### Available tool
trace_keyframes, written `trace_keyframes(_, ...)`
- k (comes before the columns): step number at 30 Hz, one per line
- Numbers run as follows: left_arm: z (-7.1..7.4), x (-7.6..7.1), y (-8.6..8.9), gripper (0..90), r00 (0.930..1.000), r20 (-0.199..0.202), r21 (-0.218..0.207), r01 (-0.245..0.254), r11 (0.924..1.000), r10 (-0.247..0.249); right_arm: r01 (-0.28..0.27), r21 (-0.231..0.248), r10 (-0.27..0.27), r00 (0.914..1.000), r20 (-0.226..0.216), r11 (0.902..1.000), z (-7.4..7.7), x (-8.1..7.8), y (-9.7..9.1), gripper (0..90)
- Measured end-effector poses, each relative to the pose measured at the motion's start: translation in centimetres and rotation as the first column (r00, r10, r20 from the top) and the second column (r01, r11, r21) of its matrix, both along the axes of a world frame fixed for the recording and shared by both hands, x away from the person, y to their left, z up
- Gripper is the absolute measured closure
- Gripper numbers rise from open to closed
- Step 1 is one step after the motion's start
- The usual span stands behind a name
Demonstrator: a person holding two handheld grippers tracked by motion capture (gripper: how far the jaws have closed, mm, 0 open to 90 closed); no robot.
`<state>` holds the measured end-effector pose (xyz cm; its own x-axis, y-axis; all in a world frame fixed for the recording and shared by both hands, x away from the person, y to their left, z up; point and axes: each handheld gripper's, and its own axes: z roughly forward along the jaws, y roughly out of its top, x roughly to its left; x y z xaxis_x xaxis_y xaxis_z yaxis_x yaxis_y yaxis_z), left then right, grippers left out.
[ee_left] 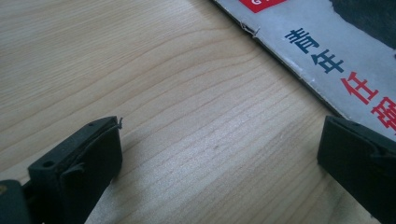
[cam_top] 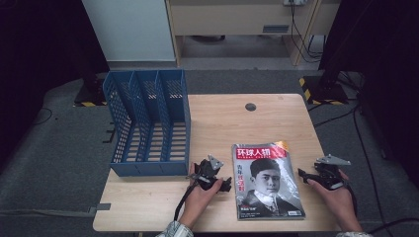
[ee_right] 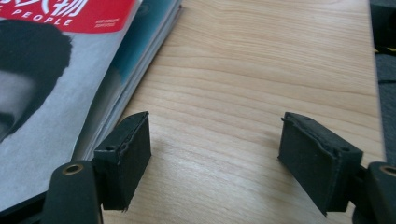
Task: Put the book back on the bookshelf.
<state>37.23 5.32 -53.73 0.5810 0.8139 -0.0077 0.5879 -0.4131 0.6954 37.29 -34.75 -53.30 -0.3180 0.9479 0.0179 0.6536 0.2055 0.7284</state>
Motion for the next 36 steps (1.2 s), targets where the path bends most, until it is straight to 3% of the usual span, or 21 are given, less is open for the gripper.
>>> trace_keyframes(2, 0.0, 0.0, 0.0, 0.0, 1.0, 0.0, -0.003, 0.001, 1.0, -0.001, 0.007, -0.002, -0.007, 0.9998, 0.017, 1.0, 0.2, -0.1, -0.1, 24.9)
trace_keyframes(3, 0.0, 0.0, 0.0, 0.5, 1.0, 0.001, -0.009, 0.004, 1.0, -0.004, 0.023, 0.019, -0.023, 0.9993, 0.029, 0.9996, 0.5, -0.2, -0.4, 23.7)
trace_keyframes(5, 0.2, -0.2, -0.2, 4.1, 0.9999, 0.001, -0.059, 0.016, 0.9981, -0.016, 0.029, 0.046, -0.031, 0.9987, 0.04, 0.9985, 0.8, -0.3, -0.6, 23.6)
trace_keyframes(10, 0.9, -0.8, -0.8, 6.9, 0.9986, 0.037, -0.068, 0.041, 0.9968, -0.039, 0.008, 0.076, -0.012, 0.9985, 0.054, 0.997, 1.3, -0.5, -0.3, 21.1)
trace_keyframes(12, 1.3, -1.4, -1.4, 7.1, 0.9976, 0.041, -0.097, 0.06, 0.9935, -0.056, -0.037, 0.072, 0.034, 0.9983, 0.047, 0.9967, 1.3, -0.5, 0.3, 17.8)
trace_keyframes(15, 1.5, -1.8, -2.0, 8.0, 0.9969, 0.047, -0.1, 0.067, 0.9927, -0.063, -0.061, 0.065, 0.058, 0.9974, 0.043, 0.996, 1.3, -0.4, 0.9, 15.7)
trace_keyframes(17, 1.7, -2.5, -2.9, 8.4, 0.9953, 0.053, -0.098, 0.086, 0.9914, -0.082, -0.109, 0.081, 0.107, 0.9936, 0.038, 0.9907, 1.4, -0.4, 1.5, 12.3)
trace_keyframes(21, 2.0, -3.5, -3.9, 9.3, 0.9896, 0.069, -0.109, 0.133, 0.9851, -0.126, -0.159, 0.075, 0.158, 0.9872, 0.021, 0.9844, 1.3, -0.5, 2.7, 17.1)
trace_keyframes(24, 2.0, -4.3, -4.8, 11.7, 0.9833, 0.08, -0.084, 0.17, 0.9818, -0.163, -0.183, 0.065, 0.182, 0.9831, 0.02, 0.9809, 1.3, -0.4, 3.2, 20.3)
trace_keyframes(27, 1.7, -4.7, -5.5, 21.2, 0.9779, 0.071, -0.063, 0.201, 0.9775, -0.196, -0.197, 0.065, 0.197, 0.9803, 0.0, 0.9782, 1.0, -0.2, 3.4, 22.9)
trace_keyframes(30, 1.5, -4.7, -5.8, 26.6, 0.9773, 0.067, -0.055, 0.205, 0.9773, -0.201, -0.205, 0.07, 0.206, 0.9784, -0.015, 0.9763, 0.8, -0.2, 3.5, 23.2)
trace_keyframes(33, 0.9, -4.7, -6.2, 32.0, 0.9777, 0.07, -0.02, 0.2, 0.9796, -0.198, -0.211, 0.056, 0.212, 0.977, -0.022, 0.976, 0.6, -0.1, 3.5, 23.8)
trace_keyframes(36, 0.9, -4.9, -6.3, 32.3, 0.9778, 0.083, -0.007, 0.194, 0.9811, -0.192, -0.216, 0.062, 0.219, 0.9751, -0.037, 0.9744, 0.4, -0.1, 3.8, 25.9)
